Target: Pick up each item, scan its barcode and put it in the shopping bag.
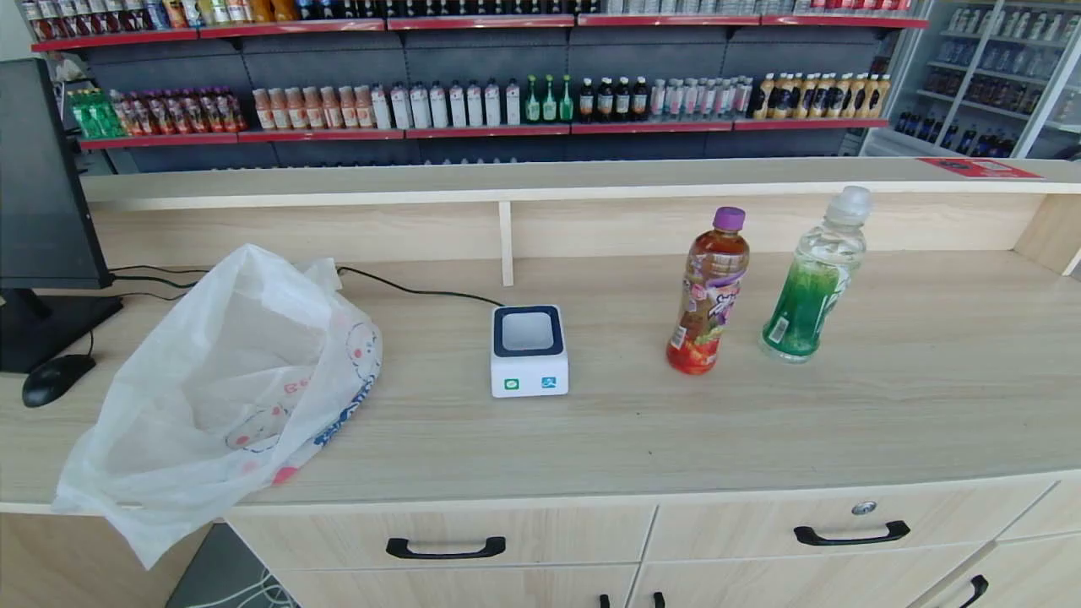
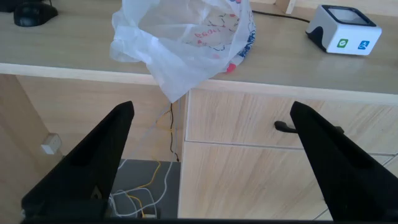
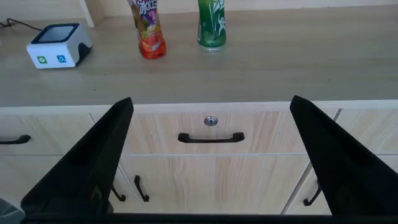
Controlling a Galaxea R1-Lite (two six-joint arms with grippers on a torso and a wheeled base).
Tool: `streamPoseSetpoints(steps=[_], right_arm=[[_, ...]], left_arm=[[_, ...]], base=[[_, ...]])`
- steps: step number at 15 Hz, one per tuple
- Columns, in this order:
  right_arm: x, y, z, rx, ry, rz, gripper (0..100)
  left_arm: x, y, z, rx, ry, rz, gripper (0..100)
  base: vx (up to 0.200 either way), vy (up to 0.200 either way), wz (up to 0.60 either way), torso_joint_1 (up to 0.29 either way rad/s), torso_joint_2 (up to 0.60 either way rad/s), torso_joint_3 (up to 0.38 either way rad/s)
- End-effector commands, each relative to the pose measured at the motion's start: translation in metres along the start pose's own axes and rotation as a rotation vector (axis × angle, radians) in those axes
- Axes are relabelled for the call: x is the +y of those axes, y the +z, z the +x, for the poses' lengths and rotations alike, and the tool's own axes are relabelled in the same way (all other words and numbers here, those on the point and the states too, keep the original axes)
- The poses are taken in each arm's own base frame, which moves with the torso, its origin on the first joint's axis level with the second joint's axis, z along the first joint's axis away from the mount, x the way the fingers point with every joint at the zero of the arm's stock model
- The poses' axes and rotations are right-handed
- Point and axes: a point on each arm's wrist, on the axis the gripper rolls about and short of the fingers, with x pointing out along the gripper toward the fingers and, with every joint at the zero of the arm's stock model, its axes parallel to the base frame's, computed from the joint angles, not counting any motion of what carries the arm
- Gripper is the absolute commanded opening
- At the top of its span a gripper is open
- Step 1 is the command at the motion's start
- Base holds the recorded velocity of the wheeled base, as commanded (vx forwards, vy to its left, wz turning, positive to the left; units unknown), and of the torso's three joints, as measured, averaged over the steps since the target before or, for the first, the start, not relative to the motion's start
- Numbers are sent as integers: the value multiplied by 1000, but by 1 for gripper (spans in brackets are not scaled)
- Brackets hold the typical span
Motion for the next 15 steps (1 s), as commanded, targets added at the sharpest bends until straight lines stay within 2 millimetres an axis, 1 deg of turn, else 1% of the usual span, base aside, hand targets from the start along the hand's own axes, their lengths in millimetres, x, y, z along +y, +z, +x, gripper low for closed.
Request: streamPoseSetpoints(steps=[1, 2, 3, 5, 6, 9, 10, 11, 13, 14, 15], right_arm=[[-1, 36, 37, 44, 24, 10, 100], [-1, 49, 64, 7, 35, 18, 100], [-1, 57, 82, -28, 36, 20, 100], [-1, 67, 126, -108, 40, 16, 100], [-1, 70, 145, -147, 41, 13, 100], [-2, 65, 204, -259, 44, 16, 100], [-2, 64, 220, -295, 44, 17, 100], [-2, 61, 231, -317, 44, 18, 100], [-3, 54, 242, -307, 44, 16, 100], [-3, 54, 248, -305, 44, 16, 100], [-2, 58, 259, -327, 45, 13, 100]], left_arm=[[0, 0, 0, -1, 1, 1, 100], [0, 0, 0, 1, 1, 1, 100], [0, 0, 0, 1, 1, 3, 100], [0, 0, 0, 1, 1, 3, 100], [0, 0, 0, -1, 1, 3, 100], [0, 0, 0, 1, 1, 3, 100], [0, 0, 0, 1, 1, 3, 100], [0, 0, 0, 1, 1, 3, 100], [0, 0, 0, 1, 1, 3, 100], [0, 0, 0, -1, 1, 3, 100], [0, 0, 0, 1, 1, 3, 100]], base=[[0, 0, 0, 0, 0, 0], [0, 0, 0, 0, 0, 0], [0, 0, 0, 0, 0, 0], [0, 0, 0, 0, 0, 0], [0, 0, 0, 0, 0, 0], [0, 0, 0, 0, 0, 0], [0, 0, 0, 0, 0, 0], [0, 0, 0, 0, 0, 0], [0, 0, 0, 0, 0, 0], [0, 0, 0, 0, 0, 0], [0, 0, 0, 0, 0, 0]])
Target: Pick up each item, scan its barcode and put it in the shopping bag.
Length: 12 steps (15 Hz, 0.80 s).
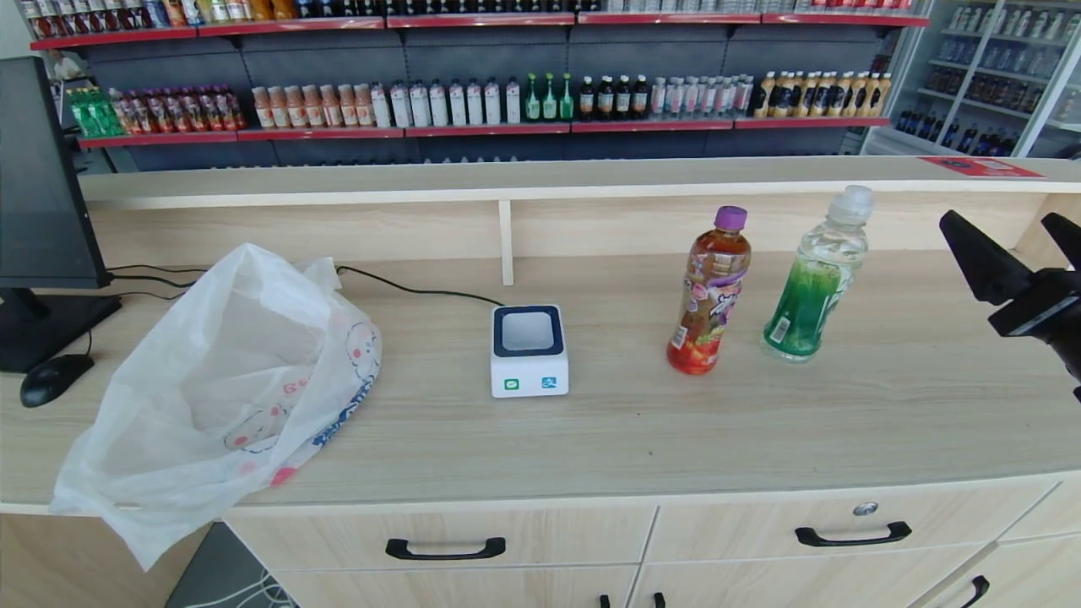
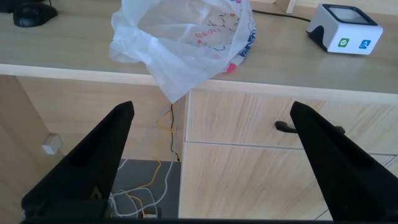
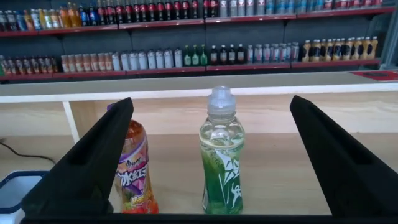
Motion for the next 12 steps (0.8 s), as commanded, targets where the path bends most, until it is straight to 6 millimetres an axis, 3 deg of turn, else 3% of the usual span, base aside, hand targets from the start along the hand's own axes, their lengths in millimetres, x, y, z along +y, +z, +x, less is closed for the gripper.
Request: streamPoseSetpoints(steps=[1, 6, 9, 12], right_arm=[[4, -29, 33, 52, 21, 6, 100], [16, -48, 37, 112, 69, 30, 100], [32, -54, 35, 138, 124, 53, 100], [52, -75, 41, 197, 185, 99, 100]], left_arm=[[0, 0, 0, -1, 1, -1, 100], [0, 0, 0, -1, -1, 1, 100], [0, 0, 0, 1, -1, 1, 100], [0, 0, 0, 1, -1, 1, 100]], base=[[0, 0, 0, 0, 0, 0], [0, 0, 0, 0, 0, 0], [0, 0, 0, 0, 0, 0], [0, 0, 0, 0, 0, 0]])
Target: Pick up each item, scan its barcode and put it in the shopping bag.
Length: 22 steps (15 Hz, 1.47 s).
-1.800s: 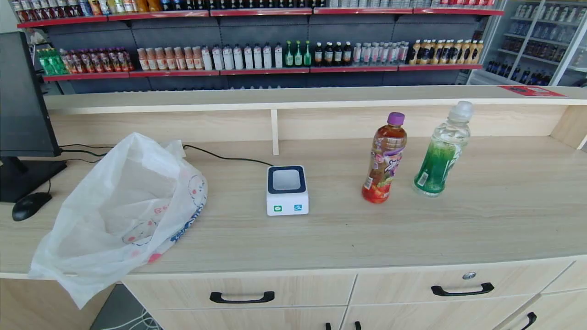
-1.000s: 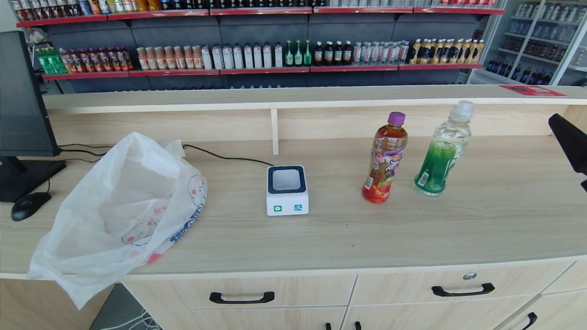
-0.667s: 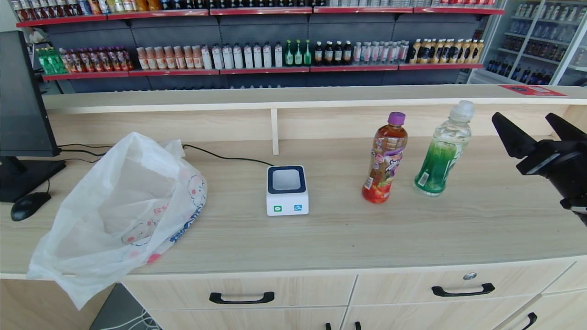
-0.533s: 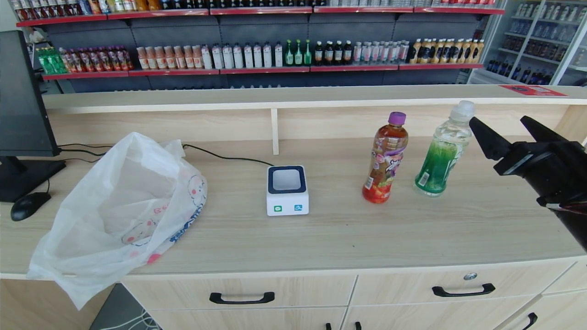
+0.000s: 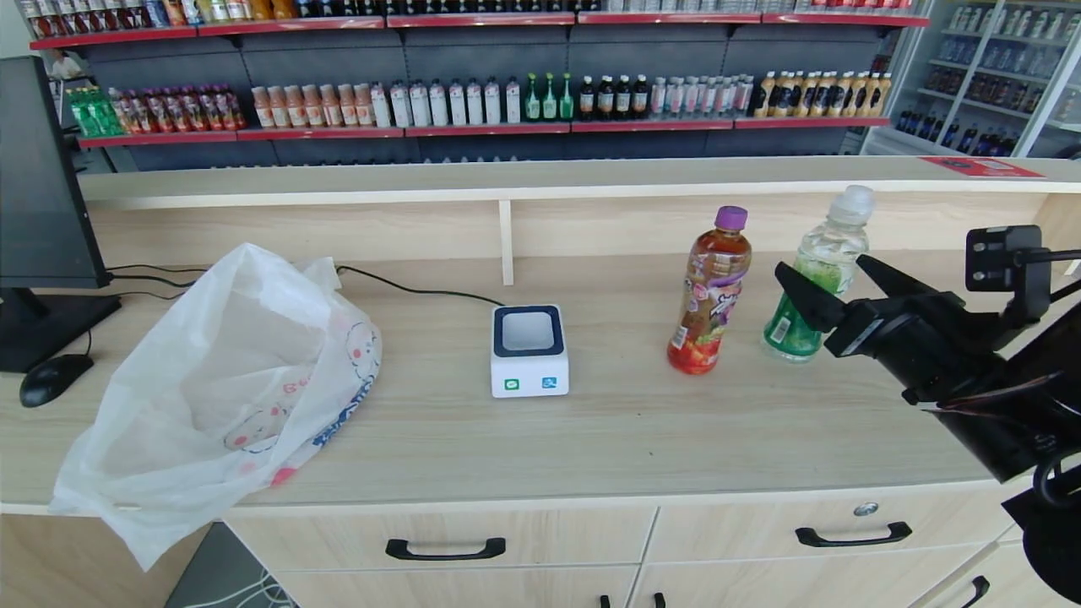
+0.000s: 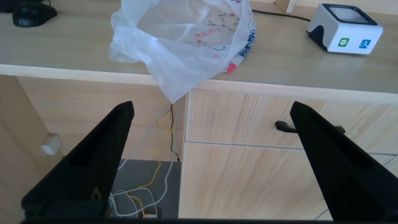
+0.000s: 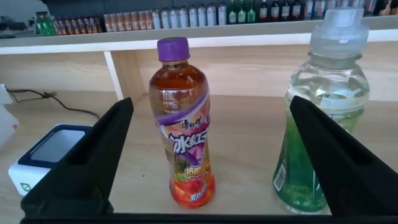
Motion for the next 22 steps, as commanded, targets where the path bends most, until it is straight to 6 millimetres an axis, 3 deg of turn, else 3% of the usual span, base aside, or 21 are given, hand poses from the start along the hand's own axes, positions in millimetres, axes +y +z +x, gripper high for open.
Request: streamPoseSetpoints(steps=[1, 6, 9, 18, 22], right_arm=[[7, -17, 11, 41, 26, 16, 100], [11, -42, 24, 102, 40, 40, 100], [11, -49, 48, 63, 41, 35, 100], [23, -74, 61, 103, 76, 44, 100], [28, -86, 76, 95, 87, 48, 100]], left_arm=[[0, 0, 0, 1, 1, -1, 100], [0, 0, 0, 1, 1, -1, 100], [0, 0, 0, 1, 2, -1, 100], [0, 0, 0, 2, -2, 14, 100], [0, 0, 0, 4, -2, 14, 100]], base=[[0, 0, 0, 0, 0, 0], [0, 0, 0, 0, 0, 0], [0, 0, 0, 0, 0, 0], [0, 0, 0, 0, 0, 0], [0, 0, 0, 0, 0, 0]])
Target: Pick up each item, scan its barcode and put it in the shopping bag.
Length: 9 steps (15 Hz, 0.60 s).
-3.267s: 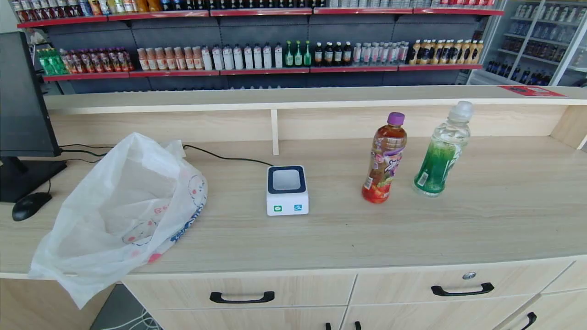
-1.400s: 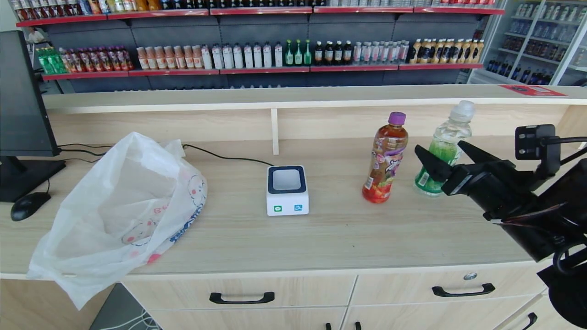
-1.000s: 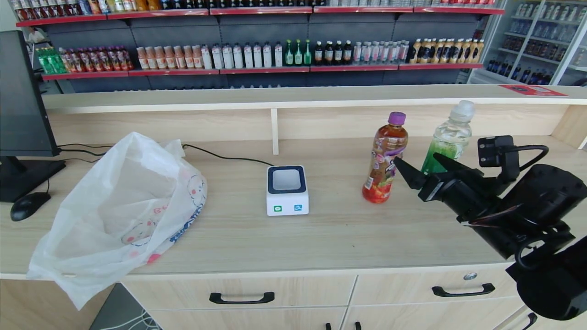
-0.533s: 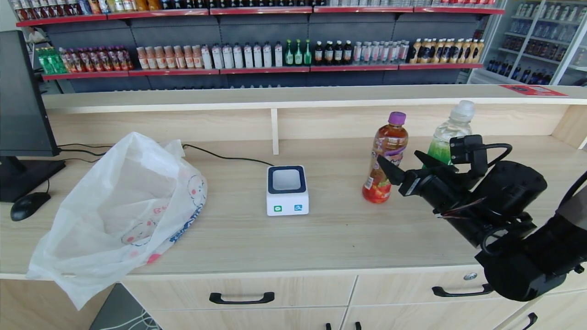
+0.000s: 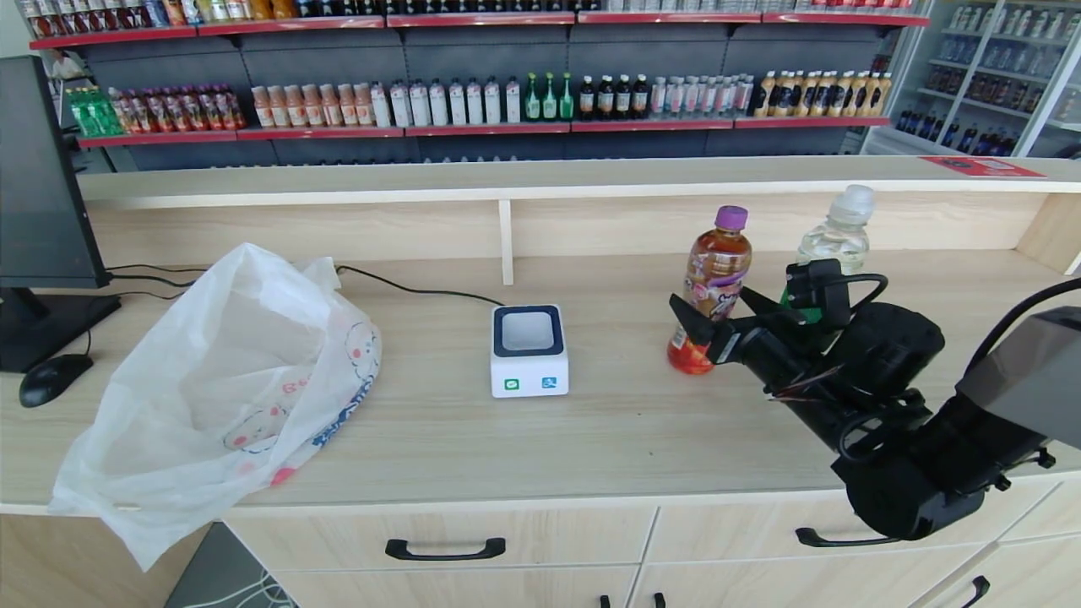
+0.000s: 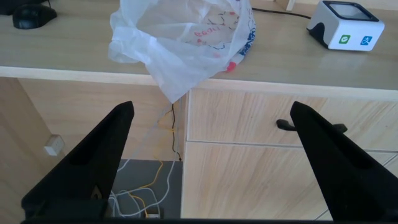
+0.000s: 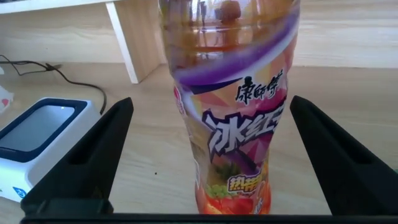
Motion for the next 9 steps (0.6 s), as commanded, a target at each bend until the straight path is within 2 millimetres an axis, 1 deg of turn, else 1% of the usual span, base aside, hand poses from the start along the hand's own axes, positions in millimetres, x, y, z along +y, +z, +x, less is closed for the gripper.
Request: streamPoseSetpoints(steps=[1, 5, 9], right_arm=[[3, -10, 7, 9, 11, 3, 100], [3, -15, 18, -8, 13, 5, 100], [1, -16, 23, -21, 7, 4, 100]], left_arm=[[0, 0, 0, -1, 0, -1, 100], [0, 0, 0, -1, 0, -1, 100], [0, 0, 0, -1, 0, -1, 100]], base=[[0, 0, 0, 0, 0, 0], [0, 0, 0, 0, 0, 0], [0, 0, 0, 0, 0, 0]])
